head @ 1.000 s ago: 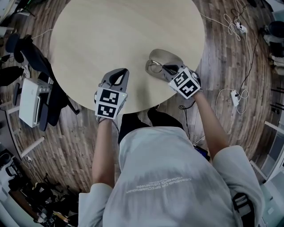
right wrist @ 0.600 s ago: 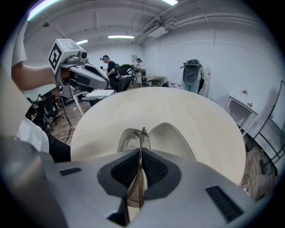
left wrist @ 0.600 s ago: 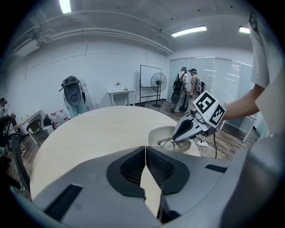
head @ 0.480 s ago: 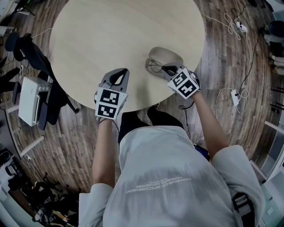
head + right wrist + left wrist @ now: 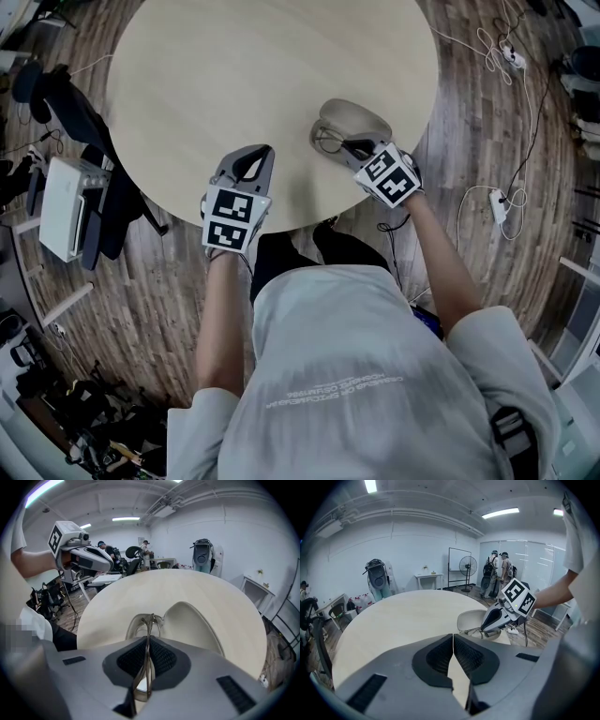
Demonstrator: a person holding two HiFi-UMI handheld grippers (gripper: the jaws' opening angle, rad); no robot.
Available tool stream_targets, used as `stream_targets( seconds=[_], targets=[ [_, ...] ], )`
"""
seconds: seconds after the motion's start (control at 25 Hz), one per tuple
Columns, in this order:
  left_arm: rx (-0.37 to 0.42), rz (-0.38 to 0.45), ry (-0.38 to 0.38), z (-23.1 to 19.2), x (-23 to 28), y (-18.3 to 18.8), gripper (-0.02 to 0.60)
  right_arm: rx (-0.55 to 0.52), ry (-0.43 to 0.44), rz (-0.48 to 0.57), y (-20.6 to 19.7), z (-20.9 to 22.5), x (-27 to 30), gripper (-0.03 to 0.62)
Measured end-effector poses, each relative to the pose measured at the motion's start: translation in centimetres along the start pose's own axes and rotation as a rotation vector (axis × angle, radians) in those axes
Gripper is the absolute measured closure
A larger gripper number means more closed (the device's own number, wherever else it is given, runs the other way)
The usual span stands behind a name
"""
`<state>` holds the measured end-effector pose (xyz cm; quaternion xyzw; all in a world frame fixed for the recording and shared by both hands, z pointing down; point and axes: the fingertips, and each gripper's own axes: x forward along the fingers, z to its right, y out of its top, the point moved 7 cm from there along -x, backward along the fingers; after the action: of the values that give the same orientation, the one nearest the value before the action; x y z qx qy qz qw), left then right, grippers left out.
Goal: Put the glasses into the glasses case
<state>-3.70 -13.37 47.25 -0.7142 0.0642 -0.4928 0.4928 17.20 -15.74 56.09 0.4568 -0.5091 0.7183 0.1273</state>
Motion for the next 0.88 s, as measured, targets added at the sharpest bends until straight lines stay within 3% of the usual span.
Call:
stream_targets(
  seconds=[0.52,0.76,0.88],
  targets=[
    [-0.001,-0.014,-0.001,0.3,-0.1,-0.5,0.566,0.040,0.048,-0.008,-0.9,-1.1,1.2,0.577],
    [0.000,-0.022,0.000,0.6,-1.0,-0.2,0.566,0.117,0.049,-0.021,-1.3,-0.9,1.7,0.577],
    [0.003,-0.030,-0.003,0.0,-1.4,-0.3,0.566,0.095,0.028,-0.048,-1.2,-1.0,2.2,0.577]
  ],
)
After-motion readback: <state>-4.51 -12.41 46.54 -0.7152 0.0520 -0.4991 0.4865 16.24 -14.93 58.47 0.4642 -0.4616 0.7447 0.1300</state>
